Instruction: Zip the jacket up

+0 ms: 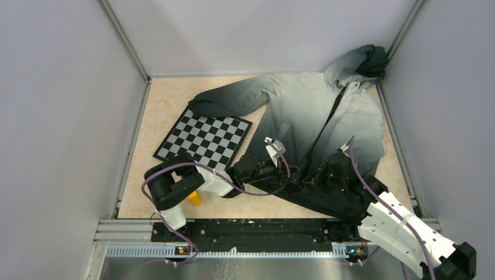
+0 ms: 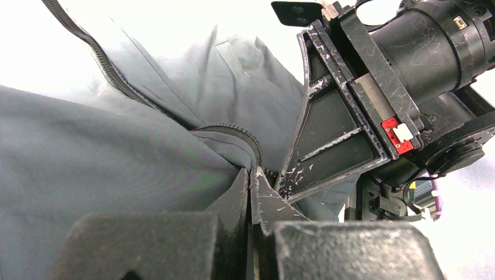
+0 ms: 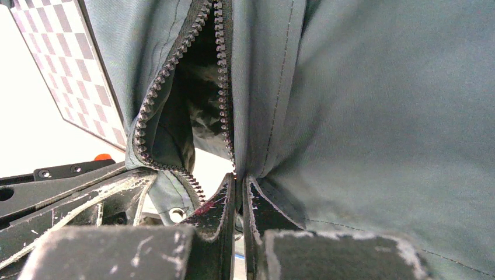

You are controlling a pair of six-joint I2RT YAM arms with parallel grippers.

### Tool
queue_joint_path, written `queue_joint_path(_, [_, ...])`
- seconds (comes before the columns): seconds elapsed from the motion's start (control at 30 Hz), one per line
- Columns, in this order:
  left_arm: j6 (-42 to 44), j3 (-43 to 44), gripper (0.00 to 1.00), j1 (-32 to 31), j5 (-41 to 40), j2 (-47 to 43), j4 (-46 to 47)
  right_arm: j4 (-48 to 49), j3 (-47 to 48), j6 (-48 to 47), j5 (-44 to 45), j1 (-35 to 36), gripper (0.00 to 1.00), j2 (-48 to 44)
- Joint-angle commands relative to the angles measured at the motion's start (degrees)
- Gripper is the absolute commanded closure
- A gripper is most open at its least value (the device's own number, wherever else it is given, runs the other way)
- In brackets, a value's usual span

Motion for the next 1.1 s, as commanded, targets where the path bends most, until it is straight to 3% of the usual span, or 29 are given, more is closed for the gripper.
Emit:
queue_joint_path(0.0, [0.0, 1.4, 1.00, -0.3, 0.4, 0.6, 3.8, 3.3, -0.1, -0.6, -0.3, 0.3, 1.00, -0.9])
queue_joint_path(1.07, [1.7, 1.4, 1.00, -0.2, -1.2, -1.0, 2.4, 4.4, -0.6, -1.1, -1.8, 0.3, 1.00, -0.8])
